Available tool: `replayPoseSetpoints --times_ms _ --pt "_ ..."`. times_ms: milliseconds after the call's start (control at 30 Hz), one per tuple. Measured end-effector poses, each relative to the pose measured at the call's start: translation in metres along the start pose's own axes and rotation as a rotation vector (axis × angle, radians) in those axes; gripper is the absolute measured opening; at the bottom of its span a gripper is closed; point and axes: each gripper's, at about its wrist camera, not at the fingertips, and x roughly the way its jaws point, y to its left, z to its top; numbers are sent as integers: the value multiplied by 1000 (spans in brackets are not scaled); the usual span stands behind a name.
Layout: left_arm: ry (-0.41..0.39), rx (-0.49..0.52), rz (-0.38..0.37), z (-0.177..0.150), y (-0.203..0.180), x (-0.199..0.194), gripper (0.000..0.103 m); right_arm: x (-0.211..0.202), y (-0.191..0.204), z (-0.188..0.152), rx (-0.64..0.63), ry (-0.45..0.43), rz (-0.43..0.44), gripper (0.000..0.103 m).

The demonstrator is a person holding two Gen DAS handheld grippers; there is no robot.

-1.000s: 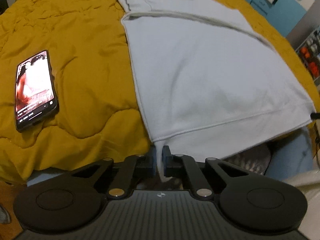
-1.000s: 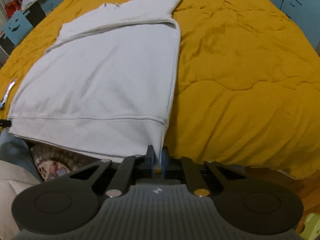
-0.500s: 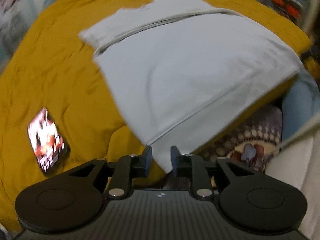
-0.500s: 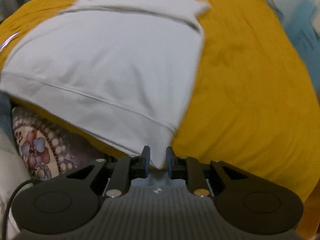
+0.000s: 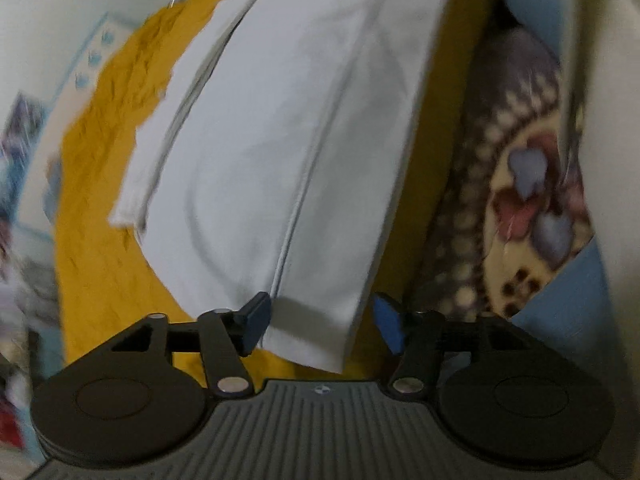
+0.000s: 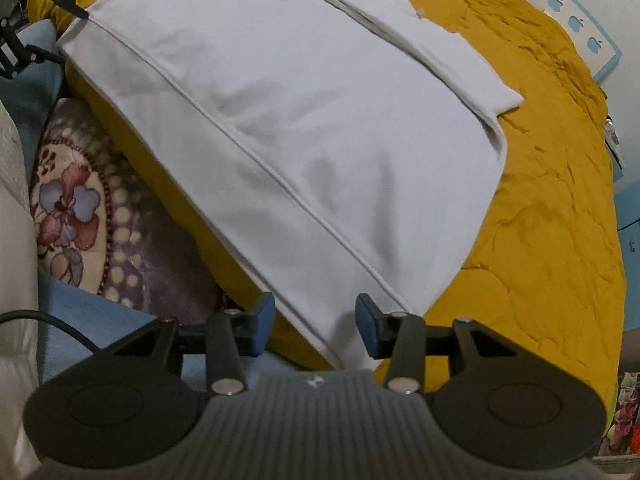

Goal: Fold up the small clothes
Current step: 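Grasp the hem with both tools and fold it up toward the collar, then lift the hem with both tools and lay it over the collar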

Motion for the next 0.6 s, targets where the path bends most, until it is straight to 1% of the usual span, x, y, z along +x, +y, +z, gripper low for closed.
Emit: replayPoseSetpoints --times_ms 67,100,200,267,300,333,367,400,433,467,500,600 --pt "-2 58 25 -4 -9 2 77 2 0 -1 -3 0 6 43" --pt "-2 71 36 -5 -13 4 80 4 0 -1 -5 1 5 43" --pt "0 100 80 -7 -18 10 78 6 2 -2 -4 2 6 43" --pt "3 104 132 -8 -17 13 60 7 2 -2 -7 1 5 43" --pt "5 110 156 -8 -17 14 45 7 3 -2 -11 -2 4 43" --pt "2 111 158 -7 -16 13 33 7 4 -3 -19 -5 3 43" --pt "-6 98 149 -8 -12 11 29 7 5 -3 -30 -8 1 43" --pt "-12 65 135 -7 -7 8 20 6 7 -3 -51 -13 -2 44" --pt "-21 22 109 -6 0 4 9 5 9 -4 -71 -14 -7 45" --pt "-32 -34 76 -5 9 -3 9 4 11 -4 -95 -12 -16 47" --pt "-39 -82 57 -4 19 -8 8 3 15 -5 -130 -11 -31 49" --pt "-74 -215 35 -1 45 -27 8 3 23 -8 -219 -12 -53 50"
